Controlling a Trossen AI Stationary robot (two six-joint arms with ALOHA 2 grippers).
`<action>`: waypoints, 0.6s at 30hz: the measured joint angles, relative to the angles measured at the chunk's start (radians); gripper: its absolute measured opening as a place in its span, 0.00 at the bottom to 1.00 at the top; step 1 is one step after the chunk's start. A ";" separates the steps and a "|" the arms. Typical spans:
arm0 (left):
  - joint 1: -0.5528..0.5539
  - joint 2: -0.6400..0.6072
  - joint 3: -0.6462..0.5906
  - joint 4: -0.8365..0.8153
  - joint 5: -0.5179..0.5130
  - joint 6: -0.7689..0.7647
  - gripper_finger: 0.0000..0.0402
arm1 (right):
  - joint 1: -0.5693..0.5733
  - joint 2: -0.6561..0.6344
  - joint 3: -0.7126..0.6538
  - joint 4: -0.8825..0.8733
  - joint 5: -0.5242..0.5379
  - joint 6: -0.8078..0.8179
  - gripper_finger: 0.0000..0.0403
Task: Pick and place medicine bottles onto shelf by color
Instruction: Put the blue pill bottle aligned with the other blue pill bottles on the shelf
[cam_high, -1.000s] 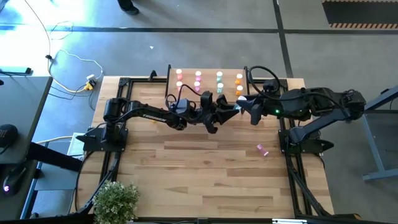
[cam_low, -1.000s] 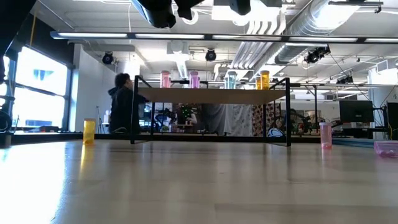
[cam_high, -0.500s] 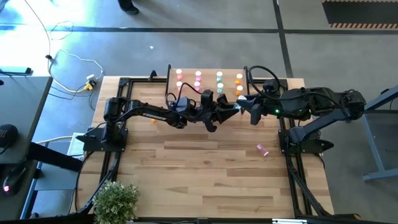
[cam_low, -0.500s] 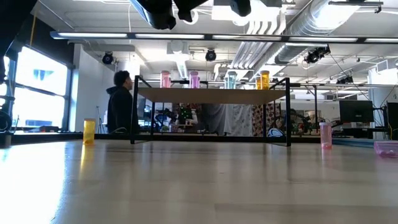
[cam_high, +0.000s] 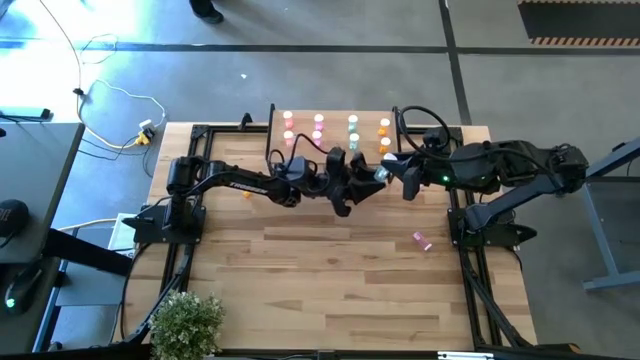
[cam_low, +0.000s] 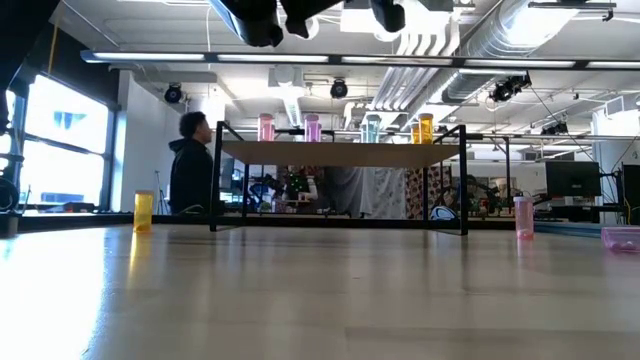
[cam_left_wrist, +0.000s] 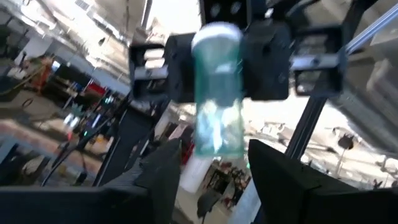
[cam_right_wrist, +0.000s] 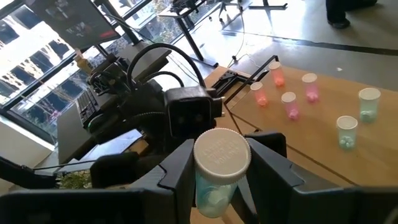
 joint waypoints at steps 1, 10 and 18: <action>0.002 0.000 0.000 -0.013 0.002 0.000 0.46 | 0.000 0.000 0.000 -0.003 0.007 0.000 0.29; 0.068 0.000 0.000 -0.068 0.177 -0.019 0.51 | 0.000 -0.022 0.000 -0.061 0.118 0.000 0.29; 0.118 0.000 0.000 -0.069 0.239 -0.029 0.50 | -0.029 -0.062 0.000 -0.083 0.250 -0.053 0.29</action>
